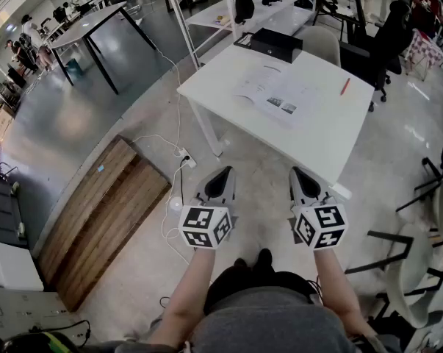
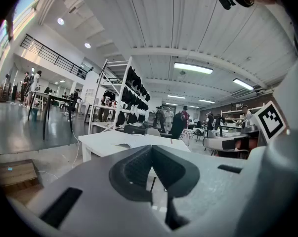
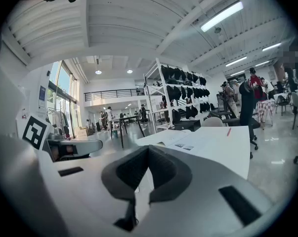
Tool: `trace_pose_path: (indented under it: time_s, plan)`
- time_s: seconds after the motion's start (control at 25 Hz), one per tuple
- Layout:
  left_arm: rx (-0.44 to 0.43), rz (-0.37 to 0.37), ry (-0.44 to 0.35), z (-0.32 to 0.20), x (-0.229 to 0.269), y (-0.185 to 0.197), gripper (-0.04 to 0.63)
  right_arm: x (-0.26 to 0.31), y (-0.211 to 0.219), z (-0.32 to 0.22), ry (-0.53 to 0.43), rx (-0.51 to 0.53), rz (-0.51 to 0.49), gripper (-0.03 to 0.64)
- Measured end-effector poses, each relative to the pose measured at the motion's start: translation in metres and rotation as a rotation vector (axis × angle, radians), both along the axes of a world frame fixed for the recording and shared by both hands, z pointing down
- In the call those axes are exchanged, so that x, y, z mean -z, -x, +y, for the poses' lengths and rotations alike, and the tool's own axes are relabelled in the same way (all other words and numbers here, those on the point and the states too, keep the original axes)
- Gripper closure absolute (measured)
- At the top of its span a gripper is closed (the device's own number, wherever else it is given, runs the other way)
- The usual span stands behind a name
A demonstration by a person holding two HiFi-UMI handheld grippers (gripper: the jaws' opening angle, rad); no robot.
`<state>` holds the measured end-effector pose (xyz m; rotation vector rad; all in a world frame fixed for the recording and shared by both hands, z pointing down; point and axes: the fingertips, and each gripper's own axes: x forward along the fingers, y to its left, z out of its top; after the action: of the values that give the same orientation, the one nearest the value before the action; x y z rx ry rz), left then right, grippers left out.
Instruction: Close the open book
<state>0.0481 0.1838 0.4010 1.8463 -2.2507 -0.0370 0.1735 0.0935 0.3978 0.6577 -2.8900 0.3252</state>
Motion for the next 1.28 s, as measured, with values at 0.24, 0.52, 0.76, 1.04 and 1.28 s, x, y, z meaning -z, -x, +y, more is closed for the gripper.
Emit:
trace_pose_path:
  time_s: [0.24,0.52,0.76,1.04,1.28]
  plan:
    - [0.002,-0.007,-0.004,-0.003,0.004,-0.005,0.589,-0.001,-0.004,0.0,0.021,0.009,-0.018,0.615]
    - [0.023,0.006,-0.01,-0.004,0.003,-0.013,0.589,0.0,-0.014,-0.008,0.033,0.017,-0.042,0.614]
    - [0.044,0.007,0.015,-0.006,-0.003,-0.012,0.588,-0.001,-0.014,-0.011,0.035,0.033,-0.045,0.614]
    - [0.042,0.013,0.022,-0.025,-0.004,0.001,0.552,-0.002,-0.002,-0.025,0.04,0.037,-0.044,0.614]
    - [0.022,0.029,0.025,-0.051,-0.009,0.024,0.49,-0.005,0.016,-0.045,0.042,0.021,-0.036,0.614]
